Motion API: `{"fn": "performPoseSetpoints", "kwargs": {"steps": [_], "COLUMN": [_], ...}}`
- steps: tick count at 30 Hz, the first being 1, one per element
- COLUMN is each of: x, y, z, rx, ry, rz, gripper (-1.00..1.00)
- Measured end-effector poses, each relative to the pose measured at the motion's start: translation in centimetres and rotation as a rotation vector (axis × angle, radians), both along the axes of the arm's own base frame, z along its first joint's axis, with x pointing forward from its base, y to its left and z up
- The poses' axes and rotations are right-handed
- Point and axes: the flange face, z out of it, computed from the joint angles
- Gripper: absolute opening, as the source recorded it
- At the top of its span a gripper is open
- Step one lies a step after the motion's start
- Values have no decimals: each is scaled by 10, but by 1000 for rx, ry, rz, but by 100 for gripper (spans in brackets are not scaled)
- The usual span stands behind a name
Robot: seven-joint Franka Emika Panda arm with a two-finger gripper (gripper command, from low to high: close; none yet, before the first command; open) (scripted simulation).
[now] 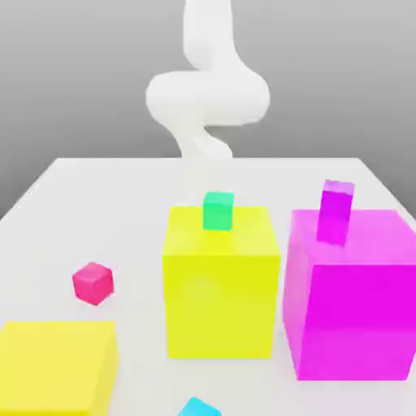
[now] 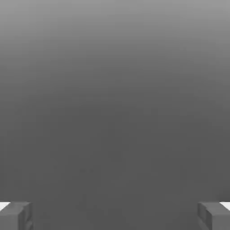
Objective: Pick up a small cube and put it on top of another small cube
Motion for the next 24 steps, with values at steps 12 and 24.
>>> {"fn": "performPoseSetpoints", "kwargs": {"steps": [12,24], "x": [122,159], "y": [-3,-6], "z": [-180,-393], "rx": [-178,-314], "ry": [288,555], "rz": [344,712], "gripper": [0,0]}}
